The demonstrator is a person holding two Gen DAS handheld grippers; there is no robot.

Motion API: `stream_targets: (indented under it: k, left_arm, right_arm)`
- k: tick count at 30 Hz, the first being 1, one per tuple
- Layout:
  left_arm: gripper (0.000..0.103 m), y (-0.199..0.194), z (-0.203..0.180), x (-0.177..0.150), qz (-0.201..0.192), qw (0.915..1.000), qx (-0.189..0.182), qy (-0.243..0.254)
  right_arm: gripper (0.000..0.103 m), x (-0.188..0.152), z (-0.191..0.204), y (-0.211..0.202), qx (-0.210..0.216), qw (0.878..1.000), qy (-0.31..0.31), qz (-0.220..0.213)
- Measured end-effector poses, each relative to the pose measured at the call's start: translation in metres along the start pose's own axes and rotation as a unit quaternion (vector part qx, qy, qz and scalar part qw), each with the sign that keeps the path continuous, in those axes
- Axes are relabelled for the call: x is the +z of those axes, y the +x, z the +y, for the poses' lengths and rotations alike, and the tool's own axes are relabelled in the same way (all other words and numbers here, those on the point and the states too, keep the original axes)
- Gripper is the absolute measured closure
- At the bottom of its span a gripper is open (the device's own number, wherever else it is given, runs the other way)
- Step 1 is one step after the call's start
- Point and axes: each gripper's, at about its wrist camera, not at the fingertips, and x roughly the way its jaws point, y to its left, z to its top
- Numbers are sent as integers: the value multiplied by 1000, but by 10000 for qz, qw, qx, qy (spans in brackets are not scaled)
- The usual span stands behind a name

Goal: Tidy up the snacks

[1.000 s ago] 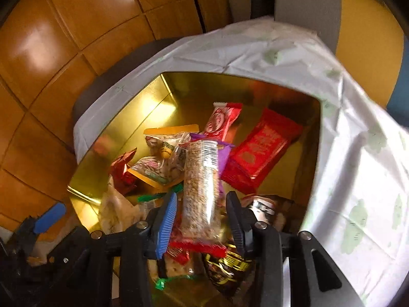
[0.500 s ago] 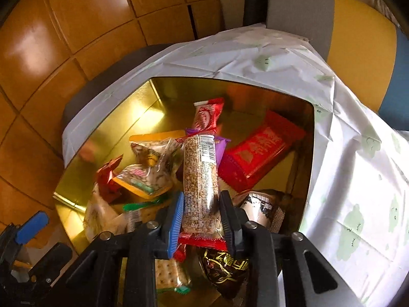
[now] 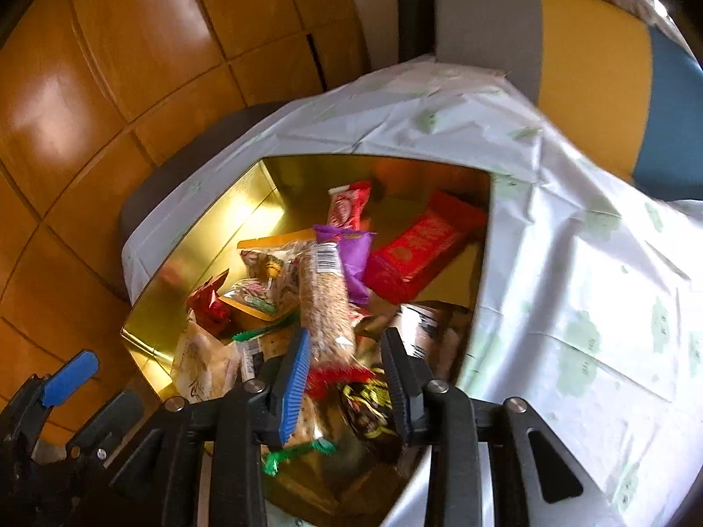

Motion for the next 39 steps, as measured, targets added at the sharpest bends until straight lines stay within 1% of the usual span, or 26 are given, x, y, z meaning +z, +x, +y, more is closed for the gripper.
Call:
stream_targets:
  k: [4, 9, 11, 14, 17, 22, 32, 39]
  left_arm:
    - [31, -7, -6, -1, -89, 9999, 26, 73]
    - [26, -17, -16, -4, -204, 9997, 50, 128]
    - [22, -20, -21, -5, -227, 9996, 53, 160]
    - [20, -24, -29, -7, -270, 9993, 39, 251]
    - [16, -28, -36, -8, -298, 9990, 55, 323]
    - [13, -36, -44, -11, -366, 9985, 57, 397]
    - [12, -42, -49, -14, -407, 9980, 11, 476]
    - [12, -42, -48, -14, -401, 9981, -39, 466]
  right_arm:
    - [70, -10, -6, -23, -171, 9993, 175, -287]
    - [70, -28, -12, -54, -598, 9956, 263, -675]
    - [69, -37, -17, -63, -717, 9939, 351, -759]
    - [68, -49, -22, -75, -818, 9919, 444, -863]
    - [68, -57, -24, -80, -923, 9903, 505, -902]
    - [68, -68, -25, -87, -1031, 9884, 498, -999]
    - [67, -78, -19, -92, -1109, 9868, 431, -1101]
    - [67, -81, -18, -91, -1131, 9867, 416, -1092]
